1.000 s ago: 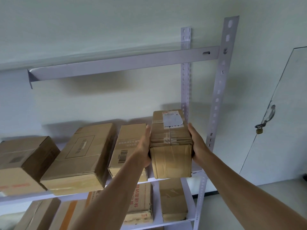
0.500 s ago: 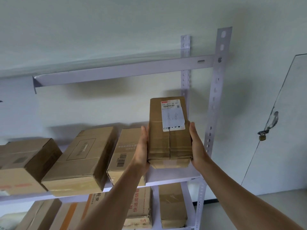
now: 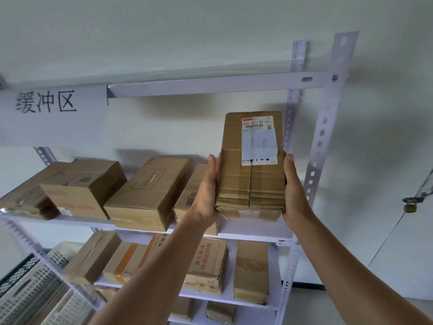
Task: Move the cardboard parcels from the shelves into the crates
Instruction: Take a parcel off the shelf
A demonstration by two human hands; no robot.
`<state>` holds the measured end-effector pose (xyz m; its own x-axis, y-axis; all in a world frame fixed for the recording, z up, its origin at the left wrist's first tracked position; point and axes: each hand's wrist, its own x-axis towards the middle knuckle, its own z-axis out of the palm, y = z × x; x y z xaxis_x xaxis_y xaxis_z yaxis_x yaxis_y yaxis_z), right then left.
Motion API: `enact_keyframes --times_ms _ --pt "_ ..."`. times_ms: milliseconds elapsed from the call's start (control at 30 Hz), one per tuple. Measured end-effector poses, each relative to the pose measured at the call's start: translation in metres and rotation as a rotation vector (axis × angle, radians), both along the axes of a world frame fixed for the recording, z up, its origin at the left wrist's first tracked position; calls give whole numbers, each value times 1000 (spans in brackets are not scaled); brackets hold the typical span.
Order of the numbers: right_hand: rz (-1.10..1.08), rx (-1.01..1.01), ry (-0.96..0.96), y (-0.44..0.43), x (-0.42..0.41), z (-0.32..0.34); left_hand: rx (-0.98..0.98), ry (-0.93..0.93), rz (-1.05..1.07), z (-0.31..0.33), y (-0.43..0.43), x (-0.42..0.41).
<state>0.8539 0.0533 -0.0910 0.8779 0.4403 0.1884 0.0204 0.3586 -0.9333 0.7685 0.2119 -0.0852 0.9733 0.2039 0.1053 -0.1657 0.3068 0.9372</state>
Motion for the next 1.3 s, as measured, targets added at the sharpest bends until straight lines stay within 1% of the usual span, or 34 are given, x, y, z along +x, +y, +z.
enact_keyframes --times_ms 233,433,700,900,1000,1033,1133,1233,1300 --pt "27 -29 -15 5 -38 17 -10 14 57 12 6 -45" --pt "47 -36 -30 33 -97 32 -60 30 75 24 34 -105" --pt "100 -39 44 101 -214 31 -55 17 166 23 98 -229" --pt "104 -64 106 171 -310 23 72 29 265 11 165 -335" --pt "108 -41 122 208 -351 20 21 59 338 5 195 -385" --pt "128 -52 111 220 -364 18 -1 54 359 2 206 -400" --pt "310 -137 112 255 -399 12 -67 52 426 -5 233 -440" --pt "377 -177 102 291 -419 2 -91 30 506 -13 255 -474" --pt "413 -194 106 317 -432 -5 -113 49 545 -19 271 -494"
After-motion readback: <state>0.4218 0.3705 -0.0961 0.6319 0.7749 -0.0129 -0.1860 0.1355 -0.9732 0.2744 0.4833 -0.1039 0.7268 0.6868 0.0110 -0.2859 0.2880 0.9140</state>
